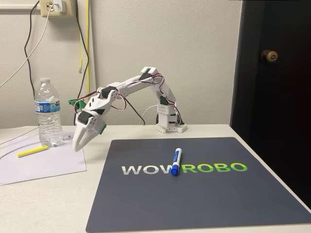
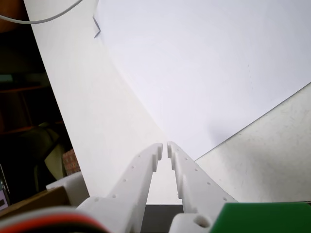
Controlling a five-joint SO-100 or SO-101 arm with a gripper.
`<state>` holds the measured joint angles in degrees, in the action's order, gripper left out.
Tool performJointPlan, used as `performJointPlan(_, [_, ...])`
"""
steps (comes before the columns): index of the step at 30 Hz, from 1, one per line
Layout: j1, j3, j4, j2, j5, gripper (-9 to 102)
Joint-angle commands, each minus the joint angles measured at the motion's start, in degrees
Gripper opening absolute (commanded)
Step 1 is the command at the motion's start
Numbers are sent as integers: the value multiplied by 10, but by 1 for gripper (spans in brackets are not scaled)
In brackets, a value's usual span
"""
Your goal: Pick up the blue marker.
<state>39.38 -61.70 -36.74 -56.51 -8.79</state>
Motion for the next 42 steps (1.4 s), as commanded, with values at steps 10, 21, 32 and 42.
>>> performJointPlan(10, [-1, 27, 0, -3, 32, 0])
performJointPlan(21, [-2, 27, -1, -4, 33, 0])
performJointPlan(32, [-33, 113, -122, -47, 22, 0])
performJointPlan(42, [-28, 344, -326, -25, 18, 0])
